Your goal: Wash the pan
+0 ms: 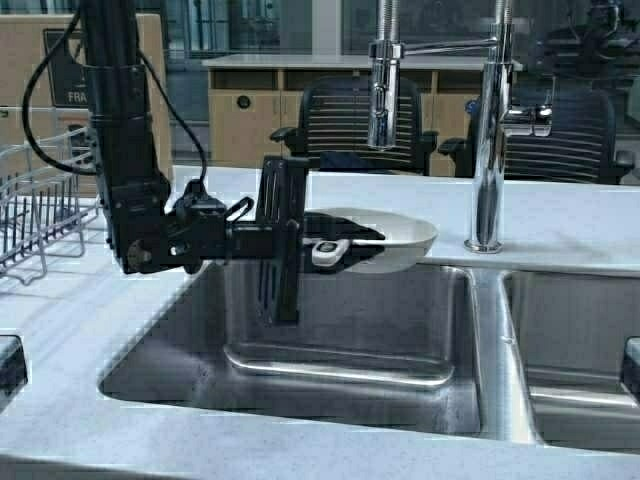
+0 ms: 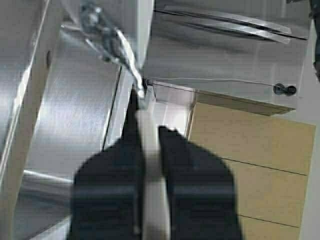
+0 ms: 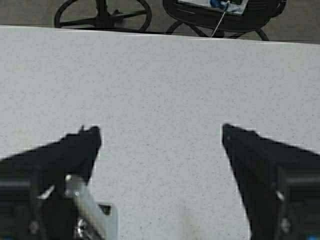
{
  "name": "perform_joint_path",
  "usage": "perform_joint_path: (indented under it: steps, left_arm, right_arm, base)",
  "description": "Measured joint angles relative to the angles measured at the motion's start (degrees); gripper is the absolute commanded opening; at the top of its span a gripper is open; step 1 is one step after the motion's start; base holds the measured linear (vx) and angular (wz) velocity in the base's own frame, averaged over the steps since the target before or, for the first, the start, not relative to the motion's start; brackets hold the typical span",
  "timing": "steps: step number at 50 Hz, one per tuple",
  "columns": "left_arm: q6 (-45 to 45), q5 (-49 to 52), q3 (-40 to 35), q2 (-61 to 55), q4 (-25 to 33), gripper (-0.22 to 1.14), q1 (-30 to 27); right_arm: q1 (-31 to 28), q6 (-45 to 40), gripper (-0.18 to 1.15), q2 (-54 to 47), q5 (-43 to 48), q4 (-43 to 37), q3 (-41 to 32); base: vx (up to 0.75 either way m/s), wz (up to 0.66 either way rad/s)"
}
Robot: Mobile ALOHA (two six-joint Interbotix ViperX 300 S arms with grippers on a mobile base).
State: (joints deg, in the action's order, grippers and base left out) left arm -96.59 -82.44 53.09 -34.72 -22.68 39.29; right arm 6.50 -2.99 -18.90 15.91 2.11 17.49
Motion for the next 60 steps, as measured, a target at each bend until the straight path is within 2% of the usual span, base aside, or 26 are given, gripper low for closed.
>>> perform_joint_path:
  steps: [29,39,50,56,60]
  left_arm:
    - [0.00,0.00,-0.18,0.00,0.09,0.02,0.00]
    - [0.00,0.00,-0.35,0.00,0.09,0.02,-0.09]
    - [0.00,0.09,-0.44,0.00,0.09,0.02,0.00]
    - [0.00,0.09,-0.53,0.00,0.26,0.02,-0.09]
    - [0.00,0.00,-0.44,-0.09,0.18,0.02,0.00]
  right_arm:
    - [4.92,0.44,1.04,4.83,-6.94,-1.49,0.62]
    - [9.93,-1.58,1.04,8.88,-7.03,-1.93,1.05]
    - [8.96,-3.43,1.04,11.16,-5.89,-1.76,1.49]
    - [9.05,-3.34,0.95,11.25,-5.89,-1.76,3.52]
    - [9.32,-3.43,0.74,10.55,-6.15,-1.67,4.92]
  base:
    - [0.00,0.00]
    - [0.00,-0.01]
    - [0.00,-0.02]
    - [0.00,0.00]
    - [0.00,0.00]
